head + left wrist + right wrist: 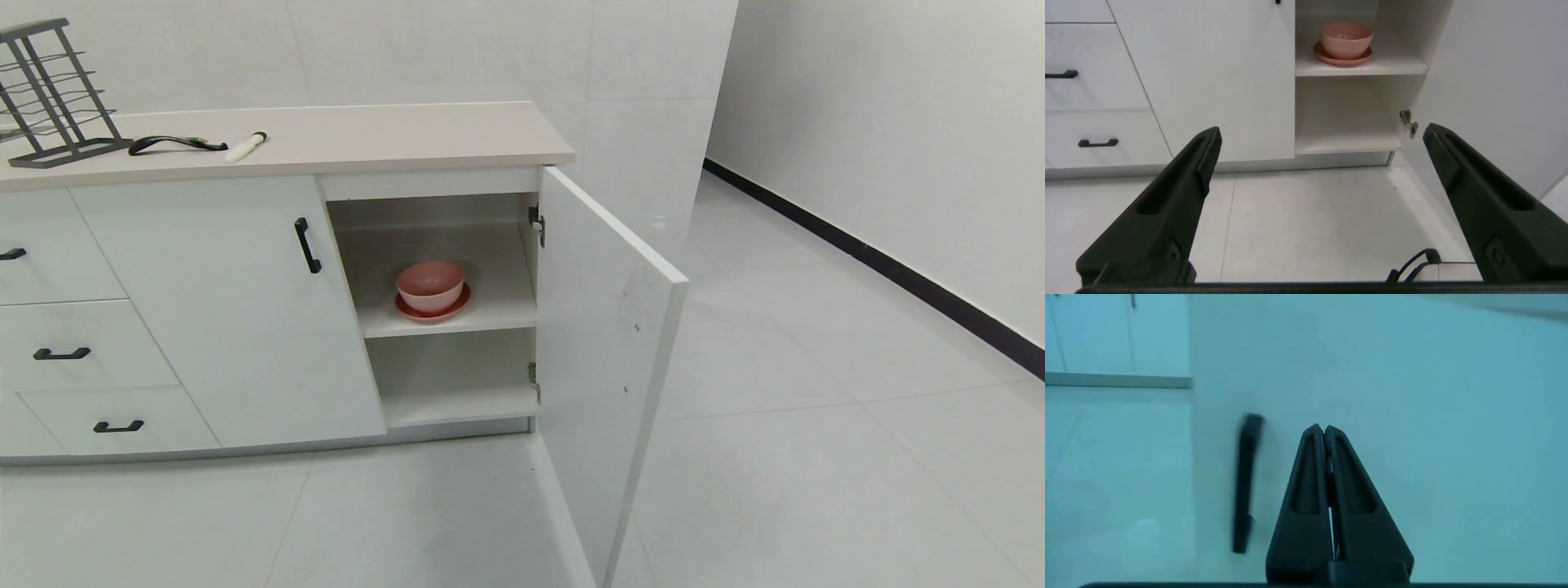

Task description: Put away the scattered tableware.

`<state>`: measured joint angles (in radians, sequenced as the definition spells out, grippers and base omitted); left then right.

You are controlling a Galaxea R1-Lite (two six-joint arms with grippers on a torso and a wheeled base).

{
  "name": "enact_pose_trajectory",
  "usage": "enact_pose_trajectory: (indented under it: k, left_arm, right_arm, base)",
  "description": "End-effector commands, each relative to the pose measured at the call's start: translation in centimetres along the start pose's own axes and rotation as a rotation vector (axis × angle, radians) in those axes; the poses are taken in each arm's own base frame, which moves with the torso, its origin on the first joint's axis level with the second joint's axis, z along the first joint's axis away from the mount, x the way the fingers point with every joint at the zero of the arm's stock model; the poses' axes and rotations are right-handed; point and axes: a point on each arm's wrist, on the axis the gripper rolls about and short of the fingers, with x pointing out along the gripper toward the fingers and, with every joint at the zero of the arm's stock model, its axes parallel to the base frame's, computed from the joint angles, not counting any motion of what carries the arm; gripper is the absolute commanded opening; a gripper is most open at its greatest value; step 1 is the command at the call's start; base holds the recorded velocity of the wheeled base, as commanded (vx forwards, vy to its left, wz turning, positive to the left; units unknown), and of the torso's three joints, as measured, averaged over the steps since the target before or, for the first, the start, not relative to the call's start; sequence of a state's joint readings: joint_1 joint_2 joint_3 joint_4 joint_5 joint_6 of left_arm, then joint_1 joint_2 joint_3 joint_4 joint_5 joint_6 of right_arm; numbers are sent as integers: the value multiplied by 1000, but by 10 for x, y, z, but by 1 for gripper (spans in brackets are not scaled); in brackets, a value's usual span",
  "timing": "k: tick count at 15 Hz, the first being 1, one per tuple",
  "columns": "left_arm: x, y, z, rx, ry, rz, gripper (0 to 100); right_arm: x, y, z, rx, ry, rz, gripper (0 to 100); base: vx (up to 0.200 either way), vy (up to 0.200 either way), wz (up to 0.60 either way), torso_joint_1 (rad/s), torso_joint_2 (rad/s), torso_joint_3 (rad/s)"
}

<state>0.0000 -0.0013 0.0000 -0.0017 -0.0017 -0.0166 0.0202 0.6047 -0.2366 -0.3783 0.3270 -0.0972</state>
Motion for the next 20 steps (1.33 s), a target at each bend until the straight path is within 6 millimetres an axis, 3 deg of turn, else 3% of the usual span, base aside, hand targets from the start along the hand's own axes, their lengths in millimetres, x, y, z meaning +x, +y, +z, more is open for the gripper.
enact_pose_trajectory:
  k: [1,3,4,7,12,17,20]
  left_arm:
    - [0,0,0,0,1,0,100]
    - [0,0,0,-2,0,0,100]
    - [0,0,0,-2,1,2,100]
    - [0,0,0,-2,1,0,100]
    - [0,0,0,-2,1,-1,100]
    - [0,0,0,-6,1,2,100]
    - [0,0,0,-6,0,2,100]
  right_arm:
    - [97,-18,-4,4,124,179,0]
    - [130,-16,-14,0,109,256,0]
    - [134,-16,-16,0,107,265,0]
    - [175,-19,-37,-2,88,308,0]
    - [235,-27,-48,-26,-14,430,0]
    - [278,-31,-71,-45,-62,472,0]
    - [299,-26,-68,-67,-112,522,0]
  base:
    - [0,0,0,0,0,0]
    - [0,0,0,0,0,0]
    - [0,0,0,0,0,0]
    - [0,0,0,0,0,0]
    - [0,0,0,0,0,0]
    - [0,0,0,0,0,0]
    - [0,0,0,0,0,0]
